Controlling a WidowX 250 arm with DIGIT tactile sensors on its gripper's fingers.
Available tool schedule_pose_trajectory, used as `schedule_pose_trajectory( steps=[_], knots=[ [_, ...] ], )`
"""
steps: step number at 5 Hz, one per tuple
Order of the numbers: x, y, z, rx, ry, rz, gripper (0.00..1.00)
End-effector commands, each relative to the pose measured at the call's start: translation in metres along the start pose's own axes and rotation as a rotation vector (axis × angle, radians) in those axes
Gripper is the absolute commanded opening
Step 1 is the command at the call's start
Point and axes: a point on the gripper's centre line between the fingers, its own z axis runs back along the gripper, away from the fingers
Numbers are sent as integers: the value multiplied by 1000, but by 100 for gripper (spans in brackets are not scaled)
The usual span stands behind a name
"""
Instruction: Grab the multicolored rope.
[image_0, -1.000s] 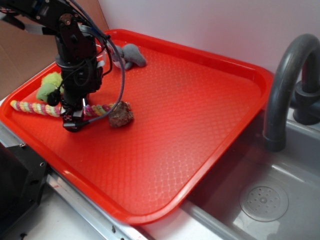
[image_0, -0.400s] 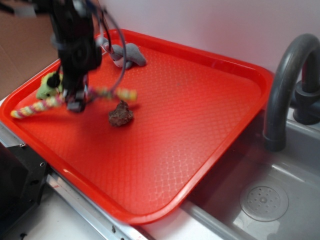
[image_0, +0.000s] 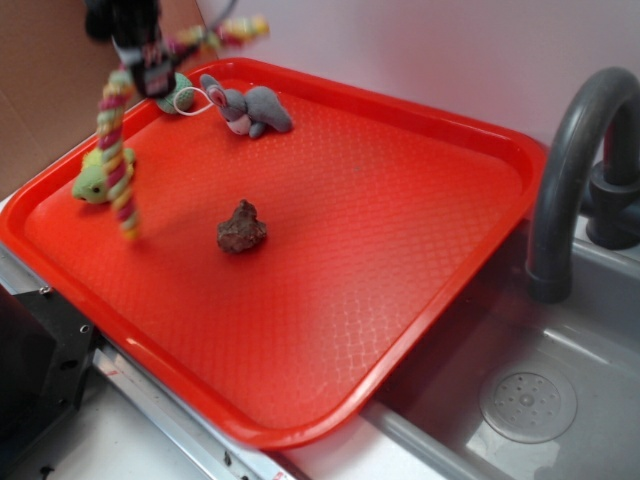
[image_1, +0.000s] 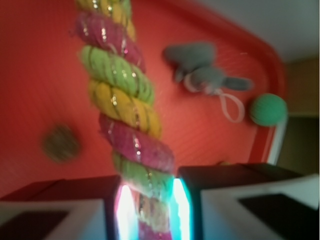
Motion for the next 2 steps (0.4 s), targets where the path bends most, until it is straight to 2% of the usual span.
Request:
schedule_pose_trajectory(
  steps=[1,2],
  knots=[
    [-6,8,83,-130,-81,410,0],
    [-5,15,73,-207,-189,346,0]
  ],
)
